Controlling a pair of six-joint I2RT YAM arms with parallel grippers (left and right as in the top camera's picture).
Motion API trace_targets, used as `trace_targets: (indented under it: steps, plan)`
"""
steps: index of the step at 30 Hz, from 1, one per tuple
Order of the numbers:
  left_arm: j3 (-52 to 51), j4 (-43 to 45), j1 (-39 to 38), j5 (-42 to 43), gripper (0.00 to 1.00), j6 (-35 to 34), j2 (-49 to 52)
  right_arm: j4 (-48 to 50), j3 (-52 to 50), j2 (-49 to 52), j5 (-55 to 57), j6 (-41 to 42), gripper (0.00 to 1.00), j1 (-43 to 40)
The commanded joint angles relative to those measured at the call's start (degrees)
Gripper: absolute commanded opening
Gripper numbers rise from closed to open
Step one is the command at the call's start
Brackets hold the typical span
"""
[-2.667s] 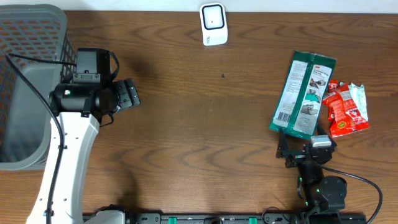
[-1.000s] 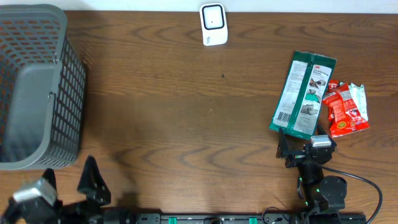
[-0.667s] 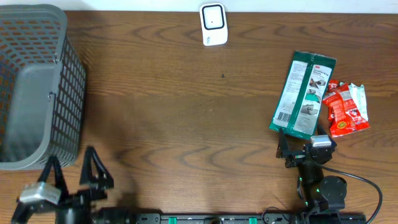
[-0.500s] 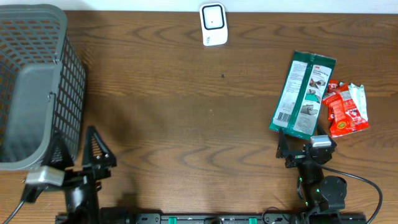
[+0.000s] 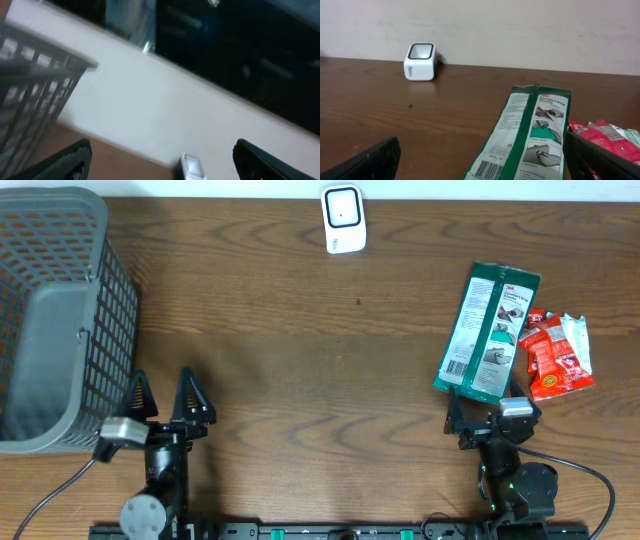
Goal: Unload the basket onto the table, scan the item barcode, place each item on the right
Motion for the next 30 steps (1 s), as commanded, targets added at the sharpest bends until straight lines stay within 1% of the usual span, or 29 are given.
trace_targets:
  steps: [1,2,5,9,17,23,30]
  plan:
    - [-0.9,-6.0,0.2,0.7,0.91,0.8,-0.5,-0.2,0.0,-0.4,-0.2,-0.7,0.99,-0.6]
    - [-0.9,-9.2,0.2,0.7,0.91,1.4,-0.5,-0.2,0.0,-0.4,-0.2,-0.7,0.99,-0.6]
    - [-0.9,-15.1,0.0,1.7,0.91,2.8,-0.5,-0.2,0.0,-0.4,-0.2,-0.7,0.99,-0.6]
    - [-0.9,-21.4,-0.6,3.5,0.91,9.5,-0.5,-0.2,0.0,-0.4,-0.3,-0.7,0.99,-0.6]
    - [-0.9,-22.3,-0.6,3.5,0.91,18.3,-0.5,-0.2,0.0,-0.4,-0.2,-0.7,0.99,-0.5]
    - [-0.9,-27.7,-0.6,3.5,0.91,19.1,-0.5,-0.2,0.0,-0.4,-0.2,-0.7,0.99,-0.5]
    - [-0.9,-27.6,-0.6,3.5,0.91,20.6,-0.5,-0.2,0.0,-0.4,-0.2,-0.7,0.99,-0.5]
